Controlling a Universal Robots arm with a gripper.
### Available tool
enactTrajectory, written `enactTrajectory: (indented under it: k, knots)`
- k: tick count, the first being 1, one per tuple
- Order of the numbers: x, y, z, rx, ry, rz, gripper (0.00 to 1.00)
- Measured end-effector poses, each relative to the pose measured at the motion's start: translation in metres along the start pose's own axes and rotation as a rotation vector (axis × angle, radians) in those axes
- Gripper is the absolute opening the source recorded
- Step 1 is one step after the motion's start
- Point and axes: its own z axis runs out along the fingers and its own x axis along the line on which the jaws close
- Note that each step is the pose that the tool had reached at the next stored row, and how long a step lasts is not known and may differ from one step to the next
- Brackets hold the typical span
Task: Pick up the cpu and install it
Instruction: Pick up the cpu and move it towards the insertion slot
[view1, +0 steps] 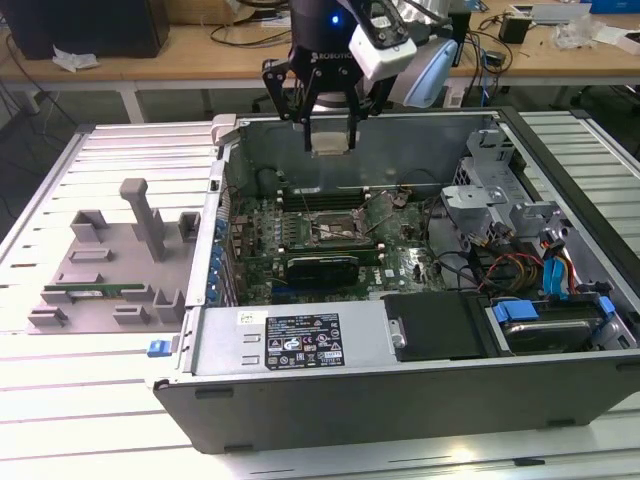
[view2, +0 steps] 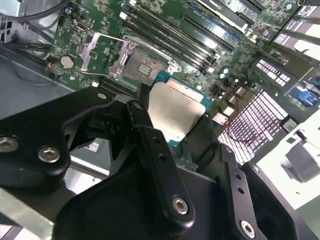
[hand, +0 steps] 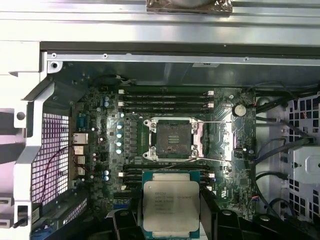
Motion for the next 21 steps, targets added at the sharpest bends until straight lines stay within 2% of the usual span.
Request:
enactTrajectory:
  k: [4, 6, 16, 21]
  knots:
    - [-0.0011, -0.0003, 0.0086, 0.0023, 0.0001, 0.0, 0.55]
    - [-0.0022, -0.0006, 0.0156, 0.0037, 0.0001, 0.0, 0.55]
    - [-0.0052, -0.0006, 0.0355, 0.0081, 0.0015, 0.0, 0.55]
    - [-0.0051, 0.0018, 0.0482, 0.0099, 0.004, 0.0, 0.55]
